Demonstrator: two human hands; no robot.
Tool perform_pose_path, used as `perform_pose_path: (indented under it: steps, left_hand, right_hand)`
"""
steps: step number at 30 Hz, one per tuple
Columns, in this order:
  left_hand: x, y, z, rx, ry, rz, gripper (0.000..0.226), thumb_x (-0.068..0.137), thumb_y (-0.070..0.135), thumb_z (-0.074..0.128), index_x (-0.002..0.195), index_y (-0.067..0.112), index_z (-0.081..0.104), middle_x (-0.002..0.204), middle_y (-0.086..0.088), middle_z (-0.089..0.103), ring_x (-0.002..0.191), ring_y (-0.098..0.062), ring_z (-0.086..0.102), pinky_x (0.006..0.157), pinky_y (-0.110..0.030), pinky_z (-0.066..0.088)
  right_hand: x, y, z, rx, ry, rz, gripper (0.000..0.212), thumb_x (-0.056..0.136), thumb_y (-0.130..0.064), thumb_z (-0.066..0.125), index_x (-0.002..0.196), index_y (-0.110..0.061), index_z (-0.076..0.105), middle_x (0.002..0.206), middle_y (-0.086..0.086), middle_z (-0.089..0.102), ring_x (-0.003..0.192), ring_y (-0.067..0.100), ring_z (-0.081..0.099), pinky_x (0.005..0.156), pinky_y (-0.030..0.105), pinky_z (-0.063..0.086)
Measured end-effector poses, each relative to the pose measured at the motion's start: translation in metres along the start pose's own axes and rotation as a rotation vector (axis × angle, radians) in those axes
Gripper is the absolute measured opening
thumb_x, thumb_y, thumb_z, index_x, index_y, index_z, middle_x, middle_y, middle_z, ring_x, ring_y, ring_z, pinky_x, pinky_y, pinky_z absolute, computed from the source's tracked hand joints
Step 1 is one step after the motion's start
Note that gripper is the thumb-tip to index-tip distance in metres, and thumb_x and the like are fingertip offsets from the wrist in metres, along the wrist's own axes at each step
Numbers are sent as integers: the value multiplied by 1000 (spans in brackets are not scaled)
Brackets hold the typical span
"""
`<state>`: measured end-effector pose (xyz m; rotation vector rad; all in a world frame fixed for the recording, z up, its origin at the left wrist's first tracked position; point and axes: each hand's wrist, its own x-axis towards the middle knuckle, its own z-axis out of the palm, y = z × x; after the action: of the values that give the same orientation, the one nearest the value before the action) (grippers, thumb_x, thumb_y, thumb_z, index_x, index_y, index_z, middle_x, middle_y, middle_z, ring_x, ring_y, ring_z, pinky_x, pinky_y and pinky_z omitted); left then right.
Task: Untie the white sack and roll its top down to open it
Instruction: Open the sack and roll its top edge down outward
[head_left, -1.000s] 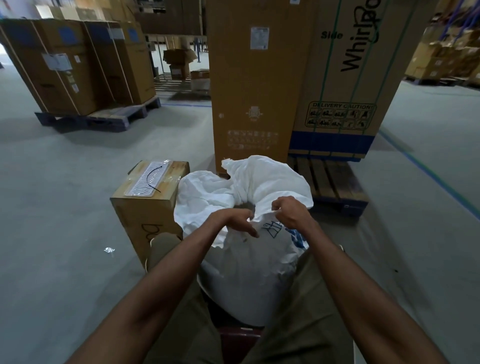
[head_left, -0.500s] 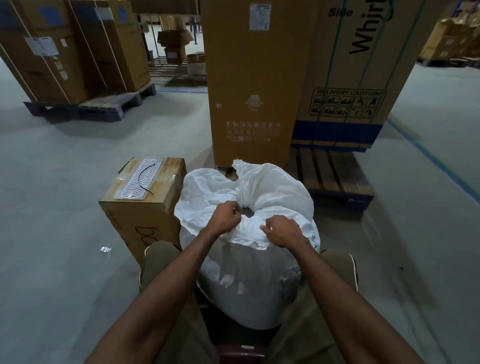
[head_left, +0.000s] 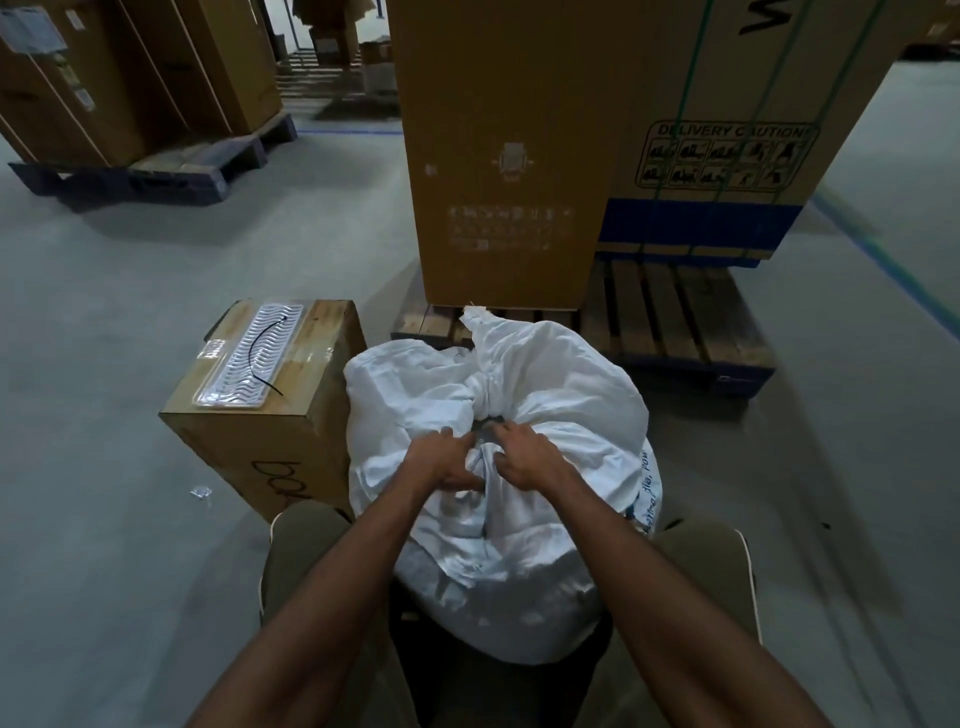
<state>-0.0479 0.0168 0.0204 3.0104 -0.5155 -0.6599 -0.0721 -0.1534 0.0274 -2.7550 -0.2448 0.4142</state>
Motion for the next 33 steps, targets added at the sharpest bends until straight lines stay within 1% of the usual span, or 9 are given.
perform_pose_path:
  steps: [5, 9, 12, 16, 19, 23, 29, 31, 33]
  left_hand:
    - [-3, 4, 0, -389, -179, -78, 51, 94, 46, 55, 128, 10, 61, 121, -18, 64, 100, -34, 67, 62, -33, 57]
    - [-4, 1, -10, -313, 5, -54, 46, 104, 37, 45, 145, 17, 46, 140, -18, 58, 120, -38, 59, 95, -42, 48]
    - [-6, 5, -13, -23, 191, -54, 48, 99, 28, 53, 146, 24, 45, 138, -15, 60, 124, -37, 56, 99, -44, 46]
    - [11, 4, -8, 321, 238, 3, 50, 98, 42, 58, 143, 22, 52, 163, -22, 27, 153, -42, 12, 122, -54, 15]
    - [27, 0, -13, 236, 257, 49, 54, 91, 48, 66, 138, 23, 59, 168, -14, 15, 155, -38, 6, 124, -54, 7]
    - [47, 5, -34, -115, 373, -34, 46, 88, 37, 69, 128, 17, 59, 145, -14, 46, 133, -32, 41, 112, -46, 38]
    - [85, 11, -61, -271, 542, -68, 61, 78, 18, 68, 133, 13, 41, 132, -14, 44, 115, -31, 49, 93, -40, 50]
    - [102, 9, -65, -324, 564, -68, 72, 73, 17, 70, 136, 15, 35, 137, -14, 39, 124, -32, 44, 99, -41, 48]
    - [116, 3, -68, -325, 499, -54, 89, 73, 25, 73, 145, 18, 21, 146, -16, 32, 138, -36, 34, 112, -47, 39]
  right_hand:
    - [2, 7, 22, -97, -32, 5, 48, 100, -36, 45, 146, -24, 47, 145, 9, 56, 131, 35, 53, 109, 51, 41]
    - [-10, 16, 23, -253, -41, -30, 63, 82, -43, 29, 132, -26, 63, 135, 6, 62, 123, 32, 57, 105, 47, 40]
    - [-17, 26, 20, -268, -56, -30, 57, 87, -37, 33, 138, -30, 59, 139, 2, 60, 126, 29, 54, 109, 52, 35]
    - [-13, 24, 12, -155, -17, 33, 38, 101, -34, 36, 127, -20, 61, 134, 6, 62, 124, 31, 57, 105, 51, 40]
    - [-6, 16, 7, -89, 28, 55, 40, 103, -38, 38, 136, -20, 51, 136, 9, 61, 122, 36, 59, 100, 52, 44]
    - [9, 14, -2, -62, 138, 68, 36, 95, -29, 53, 130, -17, 53, 130, 9, 56, 115, 35, 61, 93, 48, 51]
    - [42, 25, -20, -229, 457, 80, 33, 81, -9, 73, 113, -12, 64, 116, 11, 60, 100, 29, 60, 82, 40, 49]
    - [57, 30, -26, -255, 602, 87, 49, 70, -4, 76, 117, -8, 64, 119, 17, 61, 103, 32, 62, 84, 43, 52]
    - [70, 36, -37, -212, 636, 128, 77, 65, -3, 74, 139, -7, 51, 140, 23, 50, 128, 40, 51, 104, 54, 46]
